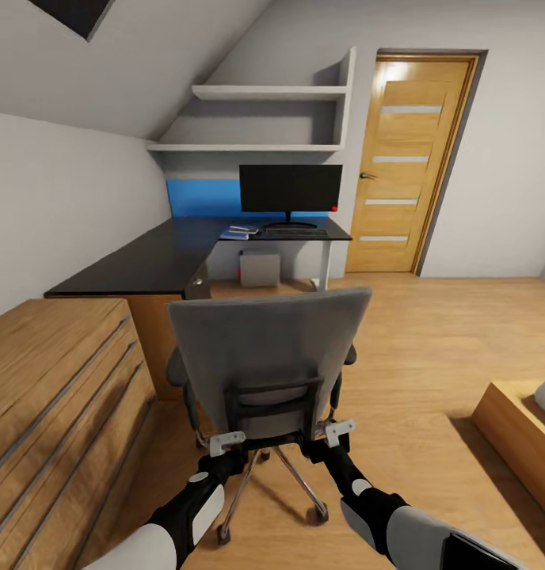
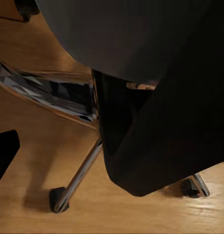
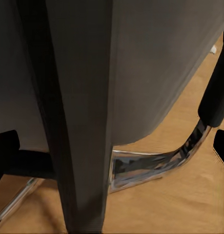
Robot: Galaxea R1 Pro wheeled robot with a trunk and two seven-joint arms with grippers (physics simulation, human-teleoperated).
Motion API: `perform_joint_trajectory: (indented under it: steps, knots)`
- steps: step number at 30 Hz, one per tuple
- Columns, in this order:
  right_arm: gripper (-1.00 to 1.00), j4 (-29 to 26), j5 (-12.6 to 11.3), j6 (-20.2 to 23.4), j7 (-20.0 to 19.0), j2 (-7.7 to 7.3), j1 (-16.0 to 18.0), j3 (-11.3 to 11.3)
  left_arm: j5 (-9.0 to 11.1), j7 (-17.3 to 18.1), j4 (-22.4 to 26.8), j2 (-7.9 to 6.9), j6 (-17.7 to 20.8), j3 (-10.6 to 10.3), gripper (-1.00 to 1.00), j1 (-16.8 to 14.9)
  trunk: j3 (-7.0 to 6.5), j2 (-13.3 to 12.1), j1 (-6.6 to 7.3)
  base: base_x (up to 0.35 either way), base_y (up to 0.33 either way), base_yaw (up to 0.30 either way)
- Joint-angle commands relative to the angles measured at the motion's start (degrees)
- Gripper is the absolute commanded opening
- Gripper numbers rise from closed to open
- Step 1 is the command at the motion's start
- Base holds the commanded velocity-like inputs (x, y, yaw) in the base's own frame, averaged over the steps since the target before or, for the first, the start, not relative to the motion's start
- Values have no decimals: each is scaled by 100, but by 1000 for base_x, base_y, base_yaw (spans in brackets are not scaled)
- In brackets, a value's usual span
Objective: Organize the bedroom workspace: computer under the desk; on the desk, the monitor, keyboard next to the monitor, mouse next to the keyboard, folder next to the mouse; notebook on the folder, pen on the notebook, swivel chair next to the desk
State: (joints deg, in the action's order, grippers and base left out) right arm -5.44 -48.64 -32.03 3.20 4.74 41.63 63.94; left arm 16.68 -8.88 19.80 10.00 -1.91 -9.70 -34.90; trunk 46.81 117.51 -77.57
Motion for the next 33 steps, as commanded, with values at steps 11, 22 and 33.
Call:
perform_joint_trajectory:
  steps: [11,22,33]
  knots:
    - [100,7,-83,-17,51,-4,3,-31,37,-43,-2,0,-22,-23,100,-8,5,2,-2,292,-207,0]
    - [100,8,-84,-18,51,-8,3,-31,36,-43,-4,0,-23,-23,100,-8,5,2,-2,292,-207,0]
    - [100,8,-80,-15,49,-1,2,-31,37,-43,-3,0,-22,-23,100,-8,5,2,-2,301,-108,0]
